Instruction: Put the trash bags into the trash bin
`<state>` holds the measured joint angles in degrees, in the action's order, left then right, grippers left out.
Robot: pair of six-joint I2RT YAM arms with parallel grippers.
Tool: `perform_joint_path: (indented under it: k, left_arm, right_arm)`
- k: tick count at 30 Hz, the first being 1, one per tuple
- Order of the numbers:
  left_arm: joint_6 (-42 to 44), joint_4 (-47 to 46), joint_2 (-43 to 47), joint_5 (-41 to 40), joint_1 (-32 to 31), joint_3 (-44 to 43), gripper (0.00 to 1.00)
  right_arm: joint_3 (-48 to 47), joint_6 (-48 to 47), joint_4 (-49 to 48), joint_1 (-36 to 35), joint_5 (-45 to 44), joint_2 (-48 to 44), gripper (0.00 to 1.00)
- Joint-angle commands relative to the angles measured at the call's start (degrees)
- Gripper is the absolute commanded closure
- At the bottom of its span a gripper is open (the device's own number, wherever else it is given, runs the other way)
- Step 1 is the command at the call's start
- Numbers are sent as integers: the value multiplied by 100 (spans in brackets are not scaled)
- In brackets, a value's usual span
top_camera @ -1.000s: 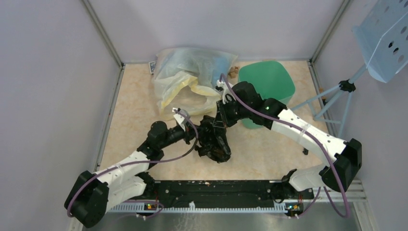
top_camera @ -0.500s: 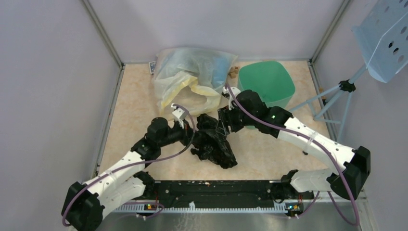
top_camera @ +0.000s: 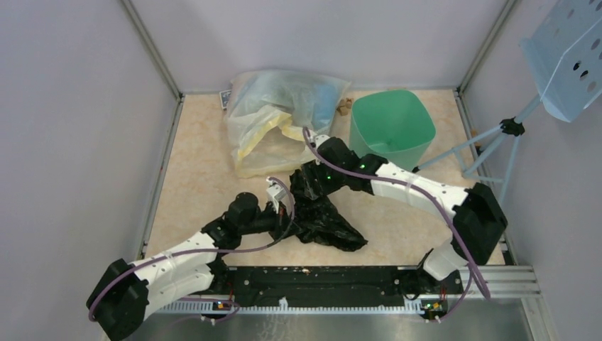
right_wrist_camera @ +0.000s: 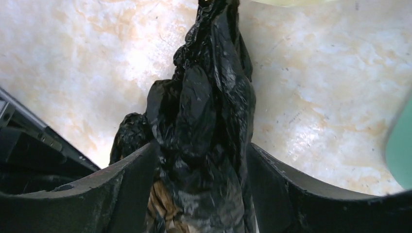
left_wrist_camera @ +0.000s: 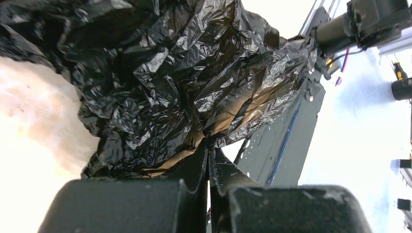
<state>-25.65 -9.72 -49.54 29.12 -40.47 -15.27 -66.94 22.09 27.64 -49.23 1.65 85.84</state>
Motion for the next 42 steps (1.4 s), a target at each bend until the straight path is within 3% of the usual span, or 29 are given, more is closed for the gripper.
perform_joint_path:
  k: [1, 6, 13, 29, 31, 34, 36, 42]
  left_arm:
    - [-73, -476, -94, -29, -202, 212, 100]
    - [-146, -635, -273, -36, -437, 357, 100]
    - [-217, -655, -246, -56, -661, 484, 100]
    - [-182, -376, 200, -170, -692, 557, 100]
    - [-170, -324, 205, -155, -692, 513, 100]
    - [-171, -273, 228, -130, -693, 468, 100]
    - [-166, -245, 255, -116, -701, 443, 100]
    - [-101, 135, 529, -103, -708, 180, 100]
  right_arm:
    - [-631, -294, -196, -487, -480, 565, 30]
    - [-937, -263, -224, -564, -1122, 1039, 29]
    - [-1206, -28, -451, -386, -1378, 1381, 25]
    - [-1217, -391, -1018, -184, 785, 1948, 34]
    - [-1236, -398, -904, -183, 608, 2029, 44]
    - [-1429, -396, -593, -152, 124, 2116, 81]
    - [-1651, -411, -351, -83, -128, 2085, 100]
    - [-2166, -474, 263, 331, -884, 1481, 100]
